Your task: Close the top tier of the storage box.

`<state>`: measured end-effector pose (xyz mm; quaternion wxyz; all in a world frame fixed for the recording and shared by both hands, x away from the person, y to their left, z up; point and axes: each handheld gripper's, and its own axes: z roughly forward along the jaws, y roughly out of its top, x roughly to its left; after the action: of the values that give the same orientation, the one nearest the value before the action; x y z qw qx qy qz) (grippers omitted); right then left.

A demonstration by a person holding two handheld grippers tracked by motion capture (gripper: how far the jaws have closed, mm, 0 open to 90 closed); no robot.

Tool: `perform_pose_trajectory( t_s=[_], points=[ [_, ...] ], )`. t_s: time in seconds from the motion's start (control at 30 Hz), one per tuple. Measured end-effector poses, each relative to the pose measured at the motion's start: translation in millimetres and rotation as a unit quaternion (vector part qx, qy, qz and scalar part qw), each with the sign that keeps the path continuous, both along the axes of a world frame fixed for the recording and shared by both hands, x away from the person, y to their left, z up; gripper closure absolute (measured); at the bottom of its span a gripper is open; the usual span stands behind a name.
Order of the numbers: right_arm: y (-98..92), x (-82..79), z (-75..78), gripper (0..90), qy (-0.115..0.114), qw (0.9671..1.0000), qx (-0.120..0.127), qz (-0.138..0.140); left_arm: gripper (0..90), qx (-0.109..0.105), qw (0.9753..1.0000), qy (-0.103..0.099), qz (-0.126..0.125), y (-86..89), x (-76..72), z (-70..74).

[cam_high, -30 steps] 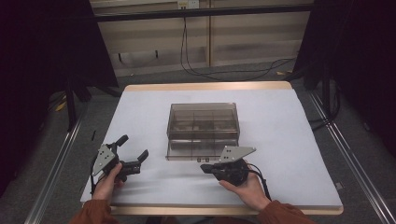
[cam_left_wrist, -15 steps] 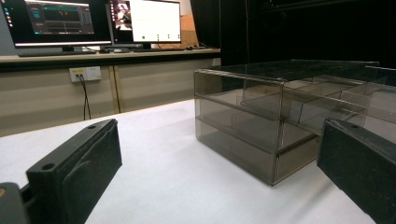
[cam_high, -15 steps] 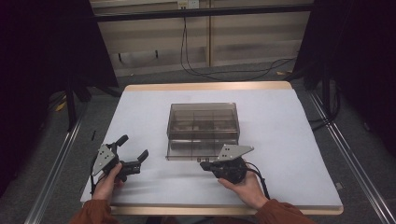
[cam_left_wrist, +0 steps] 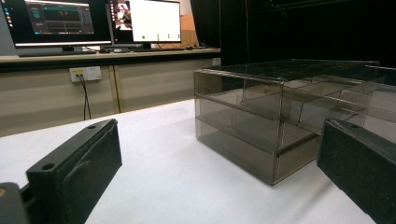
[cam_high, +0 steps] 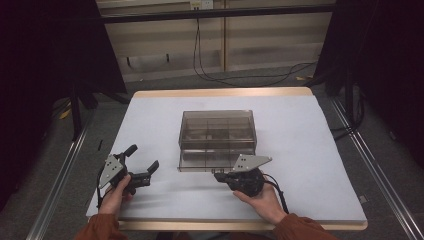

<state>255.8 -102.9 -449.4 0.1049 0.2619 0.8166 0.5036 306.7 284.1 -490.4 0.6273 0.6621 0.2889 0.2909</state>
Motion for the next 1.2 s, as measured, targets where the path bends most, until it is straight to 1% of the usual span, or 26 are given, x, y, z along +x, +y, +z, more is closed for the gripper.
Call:
perform_pose_trajectory(
  t_s=[0.3,0.33,0.4,0.43,0.6,0.67,0.73,0.77,0.8,0.83,0.9,1.0,1.1,1.17,1.2],
  points=[
    [1.7,1.8,0.0,90.0,-0.004,1.0,0.003,-0.003,0.0,0.0,1.0,0.0,0.0,0.1,0.1,0.0],
    [1.8,1.9,-0.1,90.0,-0.004,1.0,0.003,-0.004,0.0,-0.004,1.0,0.0,0.0,-0.4,0.1,0.0],
    [2.2,2.1,-0.7,90.0,-0.003,1.0,0.003,-0.004,0.0,-0.004,1.0,0.0,0.0,-0.3,0.1,0.0],
    [2.2,2.1,-0.6,90.0,-0.003,1.0,0.003,-0.005,0.0,0.0,1.0,0.0,0.0,0.1,0.1,0.0],
    [2.0,2.3,-0.5,90.0,-0.004,1.0,0.003,-0.007,0.0,0.0,1.0,0.0,0.0,0.1,0.0,0.0],
    [1.5,2.7,-0.5,90.0,-0.004,0.9999,0.004,-0.009,0.0,-0.005,1.0,0.0,0.0,-0.4,0.1,-0.1],
    [0.7,2.8,-0.4,90.0,-0.005,0.9999,0.006,-0.012,0.0,-0.004,1.0,0.0,0.0,-0.3,0.1,0.0],
    [0.3,2.9,-0.5,90.0,-0.005,0.9999,0.009,-0.012,0.0,0.0,1.0,0.0,0.0,0.1,0.0,0.0],
    [0.2,3.0,-0.5,90.0,-0.004,0.9999,0.009,-0.012,0.0,0.0,1.0,0.0,0.0,0.1,0.0,0.0],
    [0.2,3.1,-0.5,90.0,-0.004,0.9999,0.009,-0.012,0.0,-0.004,1.0,0.0,0.0,-0.4,0.1,-0.1],
    [0.3,3.1,-0.6,90.0,-0.005,0.9999,0.009,-0.013,0.0,0.0,1.0,-0.001,0.0,0.2,0.2,0.0],
    [0.5,3.2,-0.7,90.0,-0.005,0.9998,0.009,-0.014,0.0,0.0,1.0,0.0,0.0,0.2,0.1,0.0],
    [1.3,4.6,-1.2,90.0,-0.012,0.9998,0.008,-0.016,0.0,-0.003,1.0,0.0,0.0,-0.1,-0.1,-0.1],
    [1.3,5.6,-2.0,90.0,-0.007,0.9998,0.011,-0.014,0.0,-0.004,1.0,0.0,0.0,-0.3,0.0,-0.1],
    [1.6,5.5,-2.2,90.0,-0.009,0.9998,0.009,-0.014,0.0,-0.004,1.0,0.0,-0.001,-0.2,0.0,-0.1]
  ],
)
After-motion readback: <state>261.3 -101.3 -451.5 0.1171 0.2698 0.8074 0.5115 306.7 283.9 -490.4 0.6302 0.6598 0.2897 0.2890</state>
